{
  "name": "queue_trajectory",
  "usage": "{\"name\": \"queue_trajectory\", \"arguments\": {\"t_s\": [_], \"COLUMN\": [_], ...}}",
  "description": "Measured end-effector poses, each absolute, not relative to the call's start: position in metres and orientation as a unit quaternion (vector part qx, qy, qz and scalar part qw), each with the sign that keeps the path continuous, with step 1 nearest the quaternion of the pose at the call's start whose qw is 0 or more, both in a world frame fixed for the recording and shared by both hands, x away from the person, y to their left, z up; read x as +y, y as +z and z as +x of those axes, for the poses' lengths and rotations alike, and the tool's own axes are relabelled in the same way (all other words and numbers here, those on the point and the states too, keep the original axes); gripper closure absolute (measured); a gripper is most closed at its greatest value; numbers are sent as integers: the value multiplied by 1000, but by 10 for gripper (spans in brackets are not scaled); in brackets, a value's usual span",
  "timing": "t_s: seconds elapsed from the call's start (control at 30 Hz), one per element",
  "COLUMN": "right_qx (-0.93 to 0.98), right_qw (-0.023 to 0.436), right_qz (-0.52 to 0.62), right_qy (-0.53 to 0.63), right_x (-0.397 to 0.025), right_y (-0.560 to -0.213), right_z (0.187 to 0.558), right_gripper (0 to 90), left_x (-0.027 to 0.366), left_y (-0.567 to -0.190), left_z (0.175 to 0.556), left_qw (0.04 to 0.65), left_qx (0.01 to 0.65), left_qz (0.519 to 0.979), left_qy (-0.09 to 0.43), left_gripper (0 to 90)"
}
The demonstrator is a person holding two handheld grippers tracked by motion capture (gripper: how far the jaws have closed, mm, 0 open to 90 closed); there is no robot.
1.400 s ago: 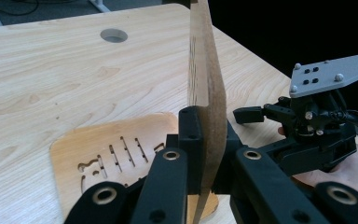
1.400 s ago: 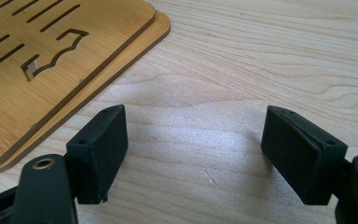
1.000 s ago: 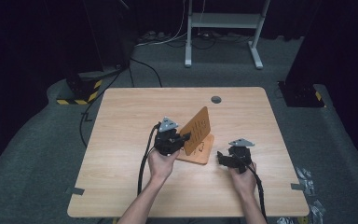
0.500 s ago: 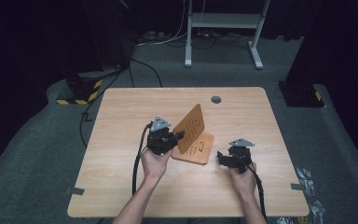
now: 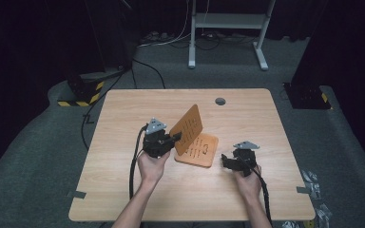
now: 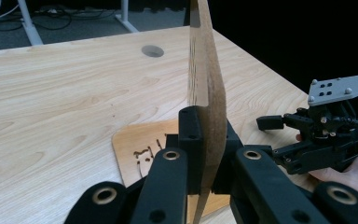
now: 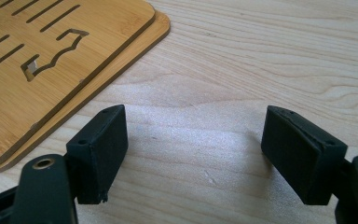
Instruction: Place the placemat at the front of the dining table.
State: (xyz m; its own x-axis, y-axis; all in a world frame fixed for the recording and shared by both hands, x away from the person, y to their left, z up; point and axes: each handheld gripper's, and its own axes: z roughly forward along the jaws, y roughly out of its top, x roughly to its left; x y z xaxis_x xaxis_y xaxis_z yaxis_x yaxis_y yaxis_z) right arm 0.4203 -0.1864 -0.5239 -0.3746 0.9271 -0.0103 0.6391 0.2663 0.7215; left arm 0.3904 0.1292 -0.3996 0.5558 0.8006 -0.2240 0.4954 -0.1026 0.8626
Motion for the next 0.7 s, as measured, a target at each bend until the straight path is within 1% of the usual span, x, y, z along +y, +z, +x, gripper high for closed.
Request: {"name": "queue_trajectory", "arguments": {"t_s": [0.7], "right_qx": [764], "right_qw": [221], "right_qz": [514], "right_qy": [322], "right_x": [-186], "right_y": [-524], "right_z": [420], "right_gripper": [225], "left_x": [155], "left_y": [-393], "left_z": [383], "left_qw": [500], "left_qx": [458], "left_qz": [716], "left_qy": [165], "left_gripper": [860]}}
